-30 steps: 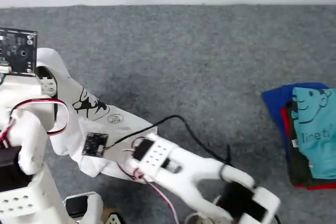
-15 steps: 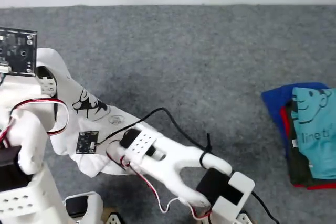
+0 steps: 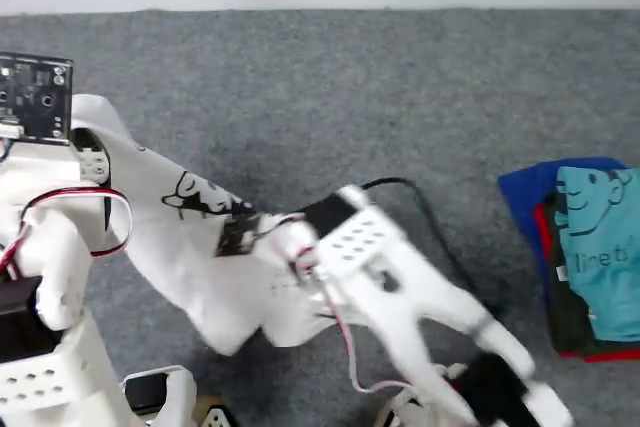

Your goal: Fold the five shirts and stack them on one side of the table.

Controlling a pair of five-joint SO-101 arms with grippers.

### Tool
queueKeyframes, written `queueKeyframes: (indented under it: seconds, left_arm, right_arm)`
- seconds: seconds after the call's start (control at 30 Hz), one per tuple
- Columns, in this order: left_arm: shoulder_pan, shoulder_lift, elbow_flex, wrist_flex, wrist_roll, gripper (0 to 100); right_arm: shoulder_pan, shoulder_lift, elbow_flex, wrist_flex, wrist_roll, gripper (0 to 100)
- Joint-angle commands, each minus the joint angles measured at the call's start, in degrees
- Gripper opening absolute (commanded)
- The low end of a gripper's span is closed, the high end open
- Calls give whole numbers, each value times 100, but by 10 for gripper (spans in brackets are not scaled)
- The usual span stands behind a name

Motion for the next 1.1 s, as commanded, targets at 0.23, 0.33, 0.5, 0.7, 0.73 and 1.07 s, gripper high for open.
queueKeyframes:
  seconds: [0.23, 0.33, 0.5, 0.7, 0.73, 1.07]
  left_arm:
    - [-9, -79, 1059, -114, -35, 14]
    - [-9, -79, 1323, -114, -35, 14]
    - [0, -79, 1640, -114, -44, 14]
    - [0, -79, 1912, -273, -44, 14]
    - [0, -79, 1974, -343, -44, 14]
    - [9, -79, 2316, -642, -26, 14]
  right_arm:
    - [2352, -1912, 492, 971, 1415, 9]
    - [2598, -2044, 1002, 743, 1433, 12]
    - [2589, -2308, 1248, 576, 835, 121]
    - [2299, -2686, 1108, 637, -466, 232]
    - [2158, -2695, 1116, 629, -571, 232]
    - [418, -1349, 1899, -1974, -1697, 231]
